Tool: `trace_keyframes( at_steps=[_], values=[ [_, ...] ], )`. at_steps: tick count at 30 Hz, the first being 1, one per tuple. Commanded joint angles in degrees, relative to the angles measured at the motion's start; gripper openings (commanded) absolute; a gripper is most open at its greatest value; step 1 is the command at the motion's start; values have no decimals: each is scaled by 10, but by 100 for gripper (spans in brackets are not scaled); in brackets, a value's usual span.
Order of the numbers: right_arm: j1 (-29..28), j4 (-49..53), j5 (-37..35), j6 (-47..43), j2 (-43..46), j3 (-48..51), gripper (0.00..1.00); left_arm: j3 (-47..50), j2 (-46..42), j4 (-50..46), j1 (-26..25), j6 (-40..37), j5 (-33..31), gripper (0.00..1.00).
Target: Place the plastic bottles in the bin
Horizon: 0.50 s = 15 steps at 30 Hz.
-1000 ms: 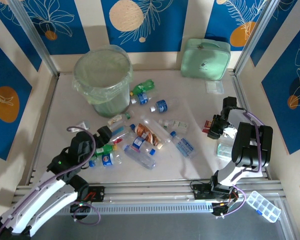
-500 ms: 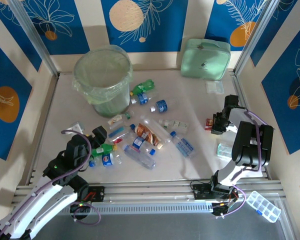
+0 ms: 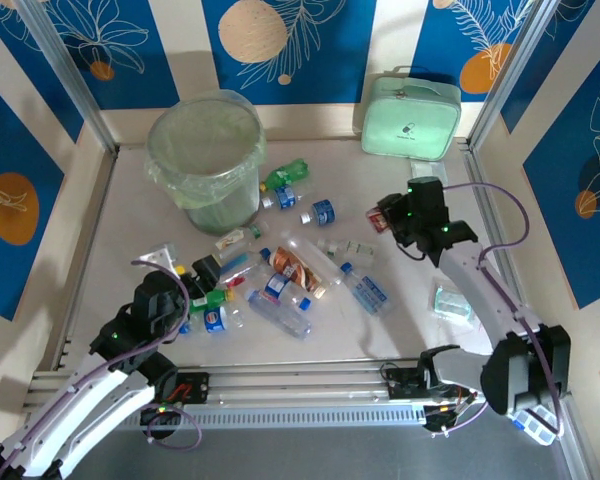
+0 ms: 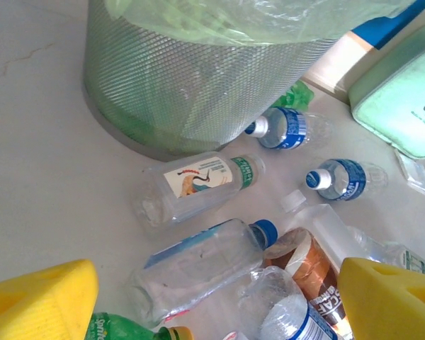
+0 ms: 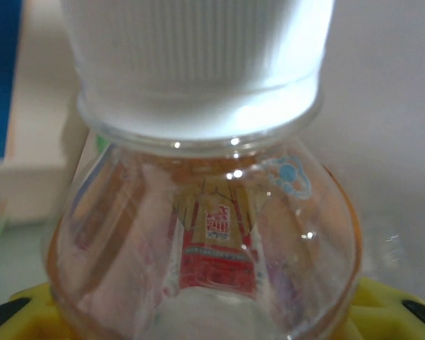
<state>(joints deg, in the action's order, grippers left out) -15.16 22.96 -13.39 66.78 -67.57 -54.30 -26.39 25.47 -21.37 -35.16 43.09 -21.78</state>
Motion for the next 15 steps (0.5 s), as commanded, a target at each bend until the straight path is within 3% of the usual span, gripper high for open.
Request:
trace_keyframes(
  at_steps=[1,6,15],
  values=[
    [-63,-50,-25,-98,26,38,29,12,-7,39,-3,-24,23,87],
    [-145,-188,54,-217,28,98,29,28,1,80,-4,-39,57,87],
    [-216,-339,202,-360,-63,133,29,43,37,138,-3,-55,99,88]
  ],
)
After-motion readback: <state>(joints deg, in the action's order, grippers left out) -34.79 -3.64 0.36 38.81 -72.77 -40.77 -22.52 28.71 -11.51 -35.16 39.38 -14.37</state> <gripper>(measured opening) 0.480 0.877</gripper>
